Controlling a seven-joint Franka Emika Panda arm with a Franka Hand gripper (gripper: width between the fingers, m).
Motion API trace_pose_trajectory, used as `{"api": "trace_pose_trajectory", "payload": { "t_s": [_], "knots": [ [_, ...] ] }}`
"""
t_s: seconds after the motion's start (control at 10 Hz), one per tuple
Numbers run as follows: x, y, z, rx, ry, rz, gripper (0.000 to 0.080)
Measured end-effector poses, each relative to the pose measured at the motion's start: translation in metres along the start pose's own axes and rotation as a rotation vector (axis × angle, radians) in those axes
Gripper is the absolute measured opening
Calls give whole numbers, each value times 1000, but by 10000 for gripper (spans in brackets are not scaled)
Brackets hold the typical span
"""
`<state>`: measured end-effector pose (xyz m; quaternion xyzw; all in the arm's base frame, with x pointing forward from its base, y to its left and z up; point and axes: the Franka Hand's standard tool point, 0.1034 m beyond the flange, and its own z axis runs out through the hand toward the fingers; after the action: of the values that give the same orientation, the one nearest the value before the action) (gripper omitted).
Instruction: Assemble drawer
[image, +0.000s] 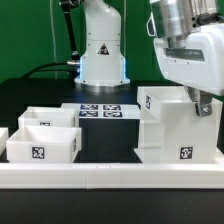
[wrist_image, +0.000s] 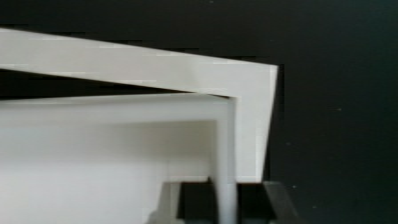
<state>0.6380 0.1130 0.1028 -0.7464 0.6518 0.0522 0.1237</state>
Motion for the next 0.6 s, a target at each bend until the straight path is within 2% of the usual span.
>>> {"api": "trace_pose_trajectory", "payload": {
  "t_s": [0.1,0.2,0.4,0.6],
  "knots": [
    [0,-4,0,5,5,7,39],
    [0,-4,-1,-10,5,6,39],
    [0,-3,-1,-23,2,13,39],
    [0,-3,-1,-23,2,11,39]
  ]
}}
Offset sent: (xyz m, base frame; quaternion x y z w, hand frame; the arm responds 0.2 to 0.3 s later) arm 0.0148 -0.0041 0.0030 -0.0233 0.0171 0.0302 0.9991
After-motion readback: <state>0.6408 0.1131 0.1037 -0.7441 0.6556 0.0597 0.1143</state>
